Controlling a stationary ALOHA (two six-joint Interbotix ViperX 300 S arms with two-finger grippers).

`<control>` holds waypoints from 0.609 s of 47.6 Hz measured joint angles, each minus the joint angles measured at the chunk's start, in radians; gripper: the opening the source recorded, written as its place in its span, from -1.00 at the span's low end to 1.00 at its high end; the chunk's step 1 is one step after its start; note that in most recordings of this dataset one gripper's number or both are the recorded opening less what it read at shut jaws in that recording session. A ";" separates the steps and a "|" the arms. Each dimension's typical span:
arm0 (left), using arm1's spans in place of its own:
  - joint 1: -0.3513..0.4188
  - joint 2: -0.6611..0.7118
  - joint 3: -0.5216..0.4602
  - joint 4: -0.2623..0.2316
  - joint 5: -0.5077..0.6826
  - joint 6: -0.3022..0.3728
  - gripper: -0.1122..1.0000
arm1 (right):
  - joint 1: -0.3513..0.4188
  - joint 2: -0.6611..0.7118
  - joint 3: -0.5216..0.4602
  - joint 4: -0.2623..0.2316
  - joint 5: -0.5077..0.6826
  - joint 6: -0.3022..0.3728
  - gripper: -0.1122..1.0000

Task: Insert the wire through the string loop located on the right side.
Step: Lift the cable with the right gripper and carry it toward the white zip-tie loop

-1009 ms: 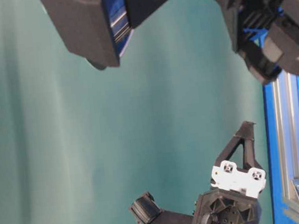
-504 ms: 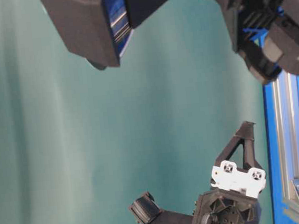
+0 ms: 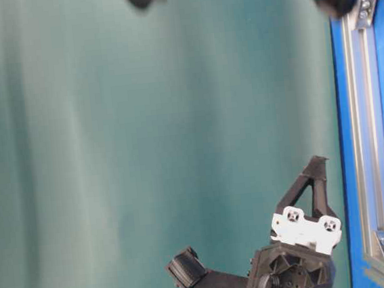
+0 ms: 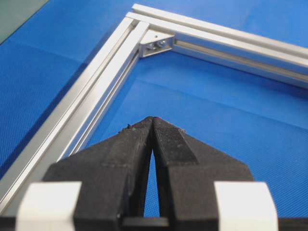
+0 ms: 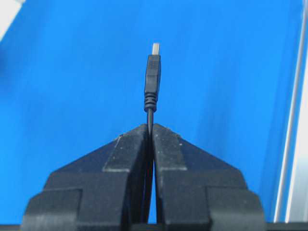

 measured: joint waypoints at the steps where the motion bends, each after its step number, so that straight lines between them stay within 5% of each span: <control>1: 0.000 0.000 0.000 0.000 0.000 0.000 -0.80 | 0.003 -0.011 0.018 0.002 0.000 0.000 -0.86; 29: 0.000 -0.003 -0.005 0.000 0.000 -0.003 -0.80 | 0.018 -0.445 0.469 0.021 -0.031 0.000 -0.86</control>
